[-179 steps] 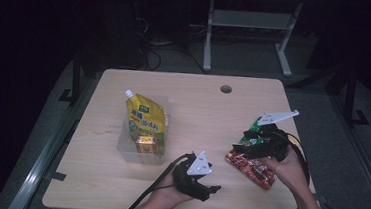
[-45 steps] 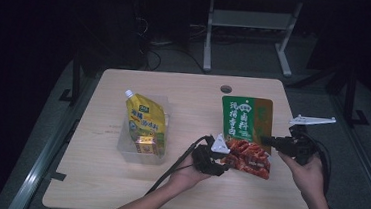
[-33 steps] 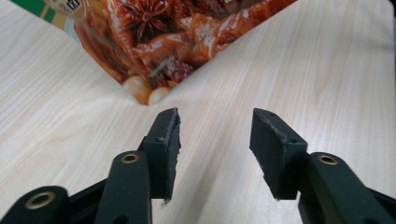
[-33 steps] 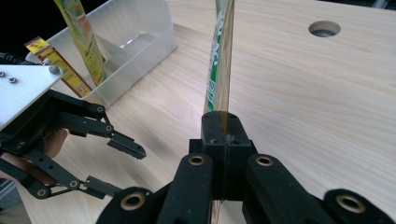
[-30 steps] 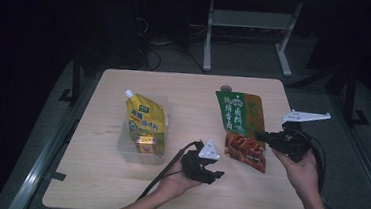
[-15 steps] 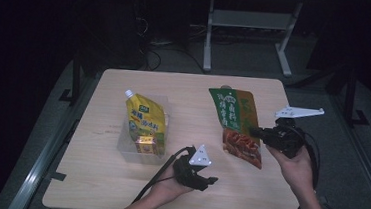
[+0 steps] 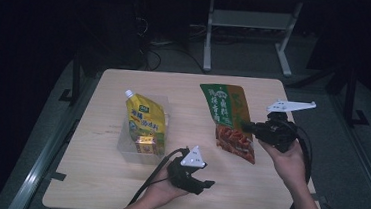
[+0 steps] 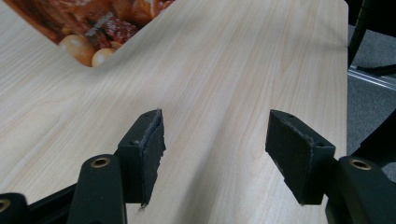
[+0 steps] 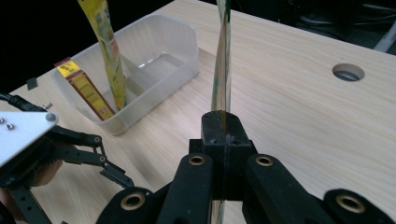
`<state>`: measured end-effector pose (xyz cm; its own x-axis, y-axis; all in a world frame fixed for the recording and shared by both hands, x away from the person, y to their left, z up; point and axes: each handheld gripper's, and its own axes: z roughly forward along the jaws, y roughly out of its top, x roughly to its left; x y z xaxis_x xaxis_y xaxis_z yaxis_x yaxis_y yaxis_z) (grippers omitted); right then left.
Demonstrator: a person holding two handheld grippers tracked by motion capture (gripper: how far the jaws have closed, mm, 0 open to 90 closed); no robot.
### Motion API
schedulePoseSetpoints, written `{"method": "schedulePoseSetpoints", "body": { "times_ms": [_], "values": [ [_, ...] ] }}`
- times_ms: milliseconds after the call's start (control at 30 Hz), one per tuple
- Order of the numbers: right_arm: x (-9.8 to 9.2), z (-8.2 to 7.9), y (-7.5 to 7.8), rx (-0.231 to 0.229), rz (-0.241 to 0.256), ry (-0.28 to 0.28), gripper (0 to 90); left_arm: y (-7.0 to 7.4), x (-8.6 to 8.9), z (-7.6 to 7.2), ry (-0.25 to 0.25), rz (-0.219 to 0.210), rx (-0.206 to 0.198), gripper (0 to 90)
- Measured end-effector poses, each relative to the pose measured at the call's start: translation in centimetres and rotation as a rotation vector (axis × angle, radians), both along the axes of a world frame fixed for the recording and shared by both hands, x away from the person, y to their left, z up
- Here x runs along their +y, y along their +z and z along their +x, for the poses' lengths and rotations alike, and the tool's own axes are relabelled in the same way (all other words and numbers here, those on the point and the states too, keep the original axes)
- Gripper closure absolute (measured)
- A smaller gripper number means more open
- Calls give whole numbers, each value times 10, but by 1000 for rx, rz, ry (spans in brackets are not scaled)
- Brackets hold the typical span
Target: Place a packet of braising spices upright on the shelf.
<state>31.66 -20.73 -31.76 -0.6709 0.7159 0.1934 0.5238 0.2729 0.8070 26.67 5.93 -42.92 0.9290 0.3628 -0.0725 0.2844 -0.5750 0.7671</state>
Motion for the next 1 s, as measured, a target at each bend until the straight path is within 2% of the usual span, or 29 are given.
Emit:
{"method": "schedulePoseSetpoints", "body": {
  "times_ms": [33, 267, 400, 700, 1000],
  "values": [
    [1, 0, 1, -1, 1, 5, 900, 0, 2, 0, -10, 10, -8, 361],
    [11, 2, 7, -9, 2, 23, 900, 2, 5, -4, -10, -8, -6, 349],
    [16, 5, 11, -29, 10, 42, 900, 2, 8, -6, -9, -12, -9, 344],
    [34, 9, 21, -47, 14, 83, 900, 1, 14, -11, -8, -26, 12, 338],
    [53, 22, 32, -55, 35, 137, 900, 4, 23, -13, -7, -38, 11, 328]
  ]
}}
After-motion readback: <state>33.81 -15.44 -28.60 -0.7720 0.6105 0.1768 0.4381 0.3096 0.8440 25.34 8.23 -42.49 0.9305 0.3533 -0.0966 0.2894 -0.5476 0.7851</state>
